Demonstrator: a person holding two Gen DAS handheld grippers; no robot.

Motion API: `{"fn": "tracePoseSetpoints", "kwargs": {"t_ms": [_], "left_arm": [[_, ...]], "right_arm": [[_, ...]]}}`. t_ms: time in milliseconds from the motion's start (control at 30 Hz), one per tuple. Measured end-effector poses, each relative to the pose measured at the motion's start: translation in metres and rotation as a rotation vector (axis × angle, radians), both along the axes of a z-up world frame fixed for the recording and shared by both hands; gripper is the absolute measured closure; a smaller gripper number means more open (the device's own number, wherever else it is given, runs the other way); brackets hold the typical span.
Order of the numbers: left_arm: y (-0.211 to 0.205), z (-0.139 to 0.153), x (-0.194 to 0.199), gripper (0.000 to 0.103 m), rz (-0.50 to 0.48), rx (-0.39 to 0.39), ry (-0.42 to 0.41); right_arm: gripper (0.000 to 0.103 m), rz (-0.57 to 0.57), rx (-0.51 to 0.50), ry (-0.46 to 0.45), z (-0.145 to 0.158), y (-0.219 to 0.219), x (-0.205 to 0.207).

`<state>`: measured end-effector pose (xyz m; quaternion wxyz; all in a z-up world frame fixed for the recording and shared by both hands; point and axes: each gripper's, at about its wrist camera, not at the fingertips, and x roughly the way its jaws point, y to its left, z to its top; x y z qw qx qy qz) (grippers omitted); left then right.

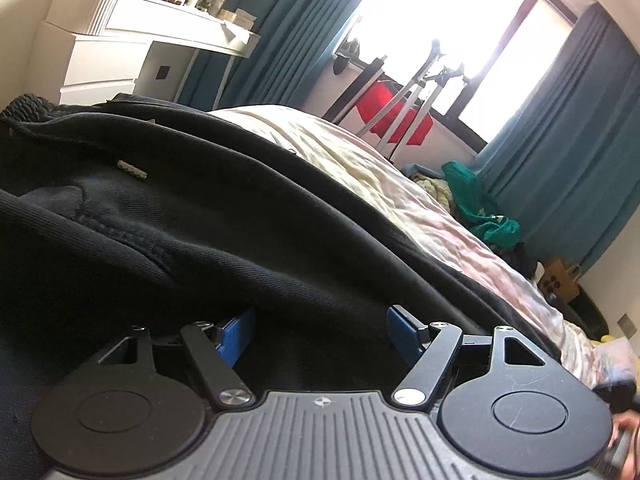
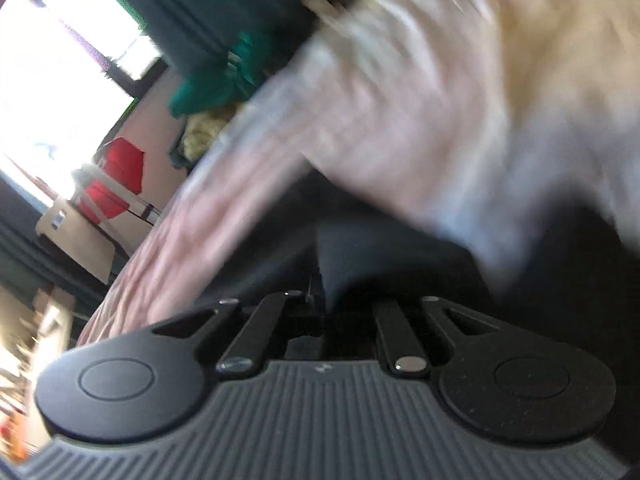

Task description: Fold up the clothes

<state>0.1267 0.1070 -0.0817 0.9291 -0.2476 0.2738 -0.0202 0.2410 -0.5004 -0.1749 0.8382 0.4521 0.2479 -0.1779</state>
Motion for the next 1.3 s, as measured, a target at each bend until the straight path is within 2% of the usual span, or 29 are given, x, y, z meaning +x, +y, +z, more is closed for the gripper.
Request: {"fn": "tracePoseSetpoints", "kwargs": {"t_ms": [67,167,300,333,467,500,600,633,700,867,967,1033,1100,1200,1233,1300], "left_arm": [[-0.003,0.0,0.0,0.029,0.0,0.013,0.002],[-0.005,0.0,-0.002,0.029,0.001,0.041,0.002],[-0.009,-0.002,-0.004,0.029,0.002,0.069,0.007],[-0.009,-0.002,-0.005,0.029,0.002,0.072,0.009],[-0.016,-0.002,-0.008,0.029,-0.001,0.123,0.005],[-0.019,-0.001,-0.008,0.029,-0.003,0.14,0.004],[-0.026,-0.001,-0.008,0.029,-0.004,0.181,0.006],[-0.027,-0.001,-0.008,0.029,-0.003,0.188,0.006],[-0.029,-0.001,-0.009,0.029,-0.001,0.198,0.002],[-0.038,0.003,-0.015,0.03,0.001,0.233,-0.03],[-0.041,0.003,-0.018,0.03,-0.006,0.254,-0.031],[-0.042,0.002,-0.021,0.03,-0.012,0.275,-0.033],[-0.043,0.001,-0.023,0.03,-0.02,0.287,-0.03],[-0.047,0.0,-0.023,0.03,-0.028,0.304,-0.026],[-0.048,-0.001,-0.023,0.03,-0.032,0.31,-0.023],[-0.048,-0.002,-0.024,0.029,-0.037,0.319,-0.021]], "right_arm": [[0.095,0.004,0.065,-0.049,-0.016,-0.001,-0.02],[0.093,0.003,0.149,-0.08,-0.014,-0.009,-0.023],[0.088,-0.042,0.275,-0.13,-0.023,-0.024,-0.019],[0.083,-0.046,0.306,-0.146,-0.028,-0.028,-0.018],[0.082,-0.065,0.431,-0.215,-0.047,-0.043,-0.006],[0.082,-0.062,0.436,-0.211,-0.046,-0.045,-0.001],[0.084,-0.053,0.33,-0.166,-0.033,-0.04,0.007],[0.092,-0.059,0.285,-0.145,-0.026,-0.036,0.008],[0.095,-0.066,0.214,-0.15,-0.014,-0.031,0.007],[0.096,-0.013,0.035,-0.333,0.035,-0.019,0.005],[0.096,-0.018,-0.012,-0.394,0.054,-0.018,-0.004],[0.096,-0.022,-0.063,-0.371,0.054,-0.021,-0.009],[0.096,-0.014,-0.094,-0.282,0.039,-0.027,-0.012],[0.095,0.009,-0.064,-0.089,0.002,-0.036,-0.009],[0.091,0.019,-0.044,-0.027,-0.007,-0.038,-0.011],[0.091,0.025,-0.013,0.007,-0.015,-0.043,-0.019]]}}
